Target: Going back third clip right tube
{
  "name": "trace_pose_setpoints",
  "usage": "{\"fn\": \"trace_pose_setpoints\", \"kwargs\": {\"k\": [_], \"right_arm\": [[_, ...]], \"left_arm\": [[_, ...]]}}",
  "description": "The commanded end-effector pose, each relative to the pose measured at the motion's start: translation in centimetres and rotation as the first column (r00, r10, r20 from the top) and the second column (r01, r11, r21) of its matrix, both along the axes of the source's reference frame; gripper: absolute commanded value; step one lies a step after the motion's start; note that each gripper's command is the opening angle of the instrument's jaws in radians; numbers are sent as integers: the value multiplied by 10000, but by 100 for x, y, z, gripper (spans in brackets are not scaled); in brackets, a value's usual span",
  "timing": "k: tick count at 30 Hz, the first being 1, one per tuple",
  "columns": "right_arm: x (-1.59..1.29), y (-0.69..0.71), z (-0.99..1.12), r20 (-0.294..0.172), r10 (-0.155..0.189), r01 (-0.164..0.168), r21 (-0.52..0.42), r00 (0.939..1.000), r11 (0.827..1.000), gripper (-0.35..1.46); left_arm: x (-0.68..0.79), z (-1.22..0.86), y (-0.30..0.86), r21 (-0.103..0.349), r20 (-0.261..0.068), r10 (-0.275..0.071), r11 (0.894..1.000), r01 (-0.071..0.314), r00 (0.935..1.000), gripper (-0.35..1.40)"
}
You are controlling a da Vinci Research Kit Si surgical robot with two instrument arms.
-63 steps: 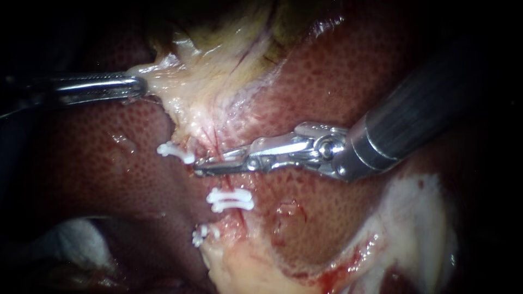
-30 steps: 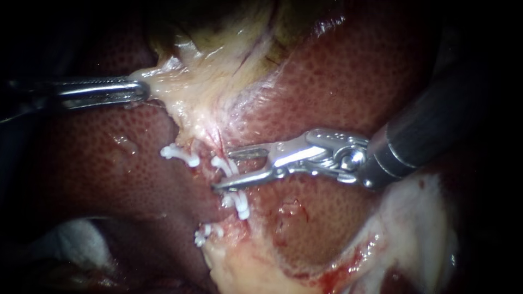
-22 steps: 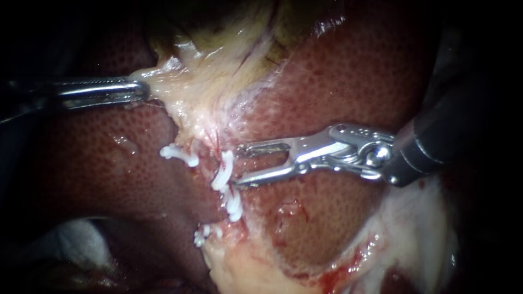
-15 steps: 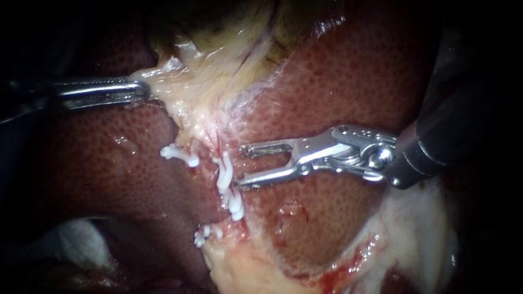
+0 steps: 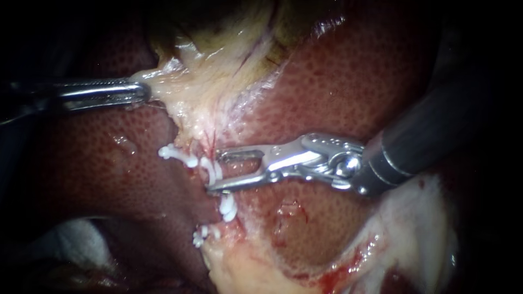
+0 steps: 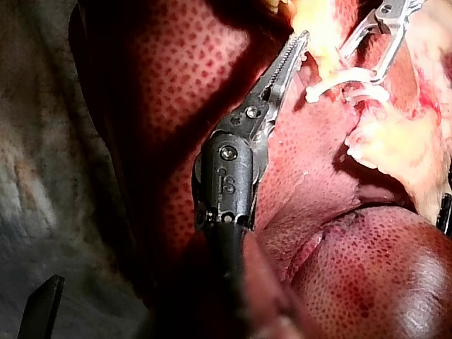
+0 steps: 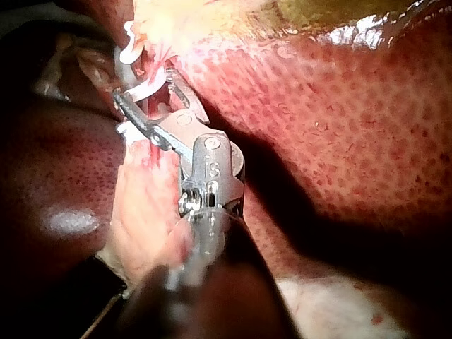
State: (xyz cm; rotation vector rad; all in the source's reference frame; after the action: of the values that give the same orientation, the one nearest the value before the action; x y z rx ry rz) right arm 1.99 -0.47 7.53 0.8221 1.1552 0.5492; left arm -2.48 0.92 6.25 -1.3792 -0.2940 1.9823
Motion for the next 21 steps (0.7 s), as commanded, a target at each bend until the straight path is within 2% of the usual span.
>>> {"fn": "trace_pose_setpoints", "kwargs": {"k": [1,10,15,21], "right_arm": [[0,0,-2,8,-7,7,38,10000,10000,50],[4,-12,-13,-436,-463,483,451,9980,9978,50],[1,-6,-8,-367,-295,308,366,9989,9989,50],[-12,11,8,-124,72,-69,288,9999,9996,50]], "left_arm": [[0,0,0,0,4,3,10000,-3,10000,-35],[-2,1,-1,-13,-3,-3,10000,3,10000,-35],[-2,1,-2,-7,18,20,10000,-20,10000,-35],[-2,1,-2,-7,19,21,10000,-21,10000,-35]]}}
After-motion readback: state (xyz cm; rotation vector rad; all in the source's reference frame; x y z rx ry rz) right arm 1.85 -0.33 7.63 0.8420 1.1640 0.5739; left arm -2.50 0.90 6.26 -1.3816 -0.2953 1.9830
